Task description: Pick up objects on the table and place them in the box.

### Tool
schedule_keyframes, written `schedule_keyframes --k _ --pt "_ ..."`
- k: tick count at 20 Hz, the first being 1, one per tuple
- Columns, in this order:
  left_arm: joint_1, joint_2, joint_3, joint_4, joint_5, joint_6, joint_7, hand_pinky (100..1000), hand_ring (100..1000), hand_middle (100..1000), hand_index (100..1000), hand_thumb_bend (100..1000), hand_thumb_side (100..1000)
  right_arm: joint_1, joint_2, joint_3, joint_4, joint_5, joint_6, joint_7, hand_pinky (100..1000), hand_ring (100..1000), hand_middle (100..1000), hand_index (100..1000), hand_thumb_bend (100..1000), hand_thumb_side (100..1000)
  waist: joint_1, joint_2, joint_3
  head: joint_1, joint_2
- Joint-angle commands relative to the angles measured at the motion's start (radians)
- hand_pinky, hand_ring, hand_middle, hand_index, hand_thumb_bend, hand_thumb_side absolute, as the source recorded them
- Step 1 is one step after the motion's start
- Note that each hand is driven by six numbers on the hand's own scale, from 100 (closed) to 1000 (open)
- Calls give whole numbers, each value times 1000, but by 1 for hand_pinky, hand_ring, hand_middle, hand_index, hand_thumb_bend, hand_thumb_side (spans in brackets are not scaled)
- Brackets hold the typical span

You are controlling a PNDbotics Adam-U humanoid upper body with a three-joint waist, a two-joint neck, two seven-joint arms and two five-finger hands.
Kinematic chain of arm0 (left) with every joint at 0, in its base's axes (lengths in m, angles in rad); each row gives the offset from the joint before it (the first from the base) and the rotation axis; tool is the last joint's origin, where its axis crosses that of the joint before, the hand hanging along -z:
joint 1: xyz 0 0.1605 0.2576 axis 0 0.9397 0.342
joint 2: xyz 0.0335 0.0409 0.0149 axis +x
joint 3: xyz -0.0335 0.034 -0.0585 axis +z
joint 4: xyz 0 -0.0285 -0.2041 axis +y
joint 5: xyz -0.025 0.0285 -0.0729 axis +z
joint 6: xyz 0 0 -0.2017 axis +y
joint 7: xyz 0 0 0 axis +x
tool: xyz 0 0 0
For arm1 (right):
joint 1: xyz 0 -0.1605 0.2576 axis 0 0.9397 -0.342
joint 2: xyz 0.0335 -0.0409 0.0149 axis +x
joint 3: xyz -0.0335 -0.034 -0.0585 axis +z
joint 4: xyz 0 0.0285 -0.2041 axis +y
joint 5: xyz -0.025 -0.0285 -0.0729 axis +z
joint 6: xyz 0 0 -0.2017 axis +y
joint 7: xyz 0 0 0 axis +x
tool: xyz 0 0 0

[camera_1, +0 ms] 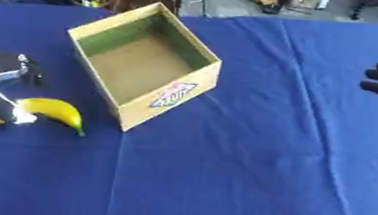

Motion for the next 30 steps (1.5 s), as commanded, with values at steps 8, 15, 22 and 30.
schedule_keyframes --k 8,15,22,30 --pt "-29 4 -9 16 -11 -3 24 614 541 544 671 565 351 -12 -17 -3 -6 -5 -2 4 653 670 606 813 100 828 1 -13 -4 3 3" --pt "-37 0 -19 37 -30 -13 21 607 542 544 670 572 352 -12 -15 -3 -6 -6 -2 5 653 670 606 813 100 828 1 -12 -8 4 4" --pt "-36 -1 -20 49 -44 -23 12 585 525 527 652 552 339 -12 -14 -3 -5 -6 -2 6 653 670 606 814 100 834 2 -13 -9 3 5" --pt "-35 2 -18 50 -40 -20 13 548 481 478 598 419 290 -11 -15 -5 -4 -6 -2 6 653 670 606 814 100 828 1 -13 -10 2 5"
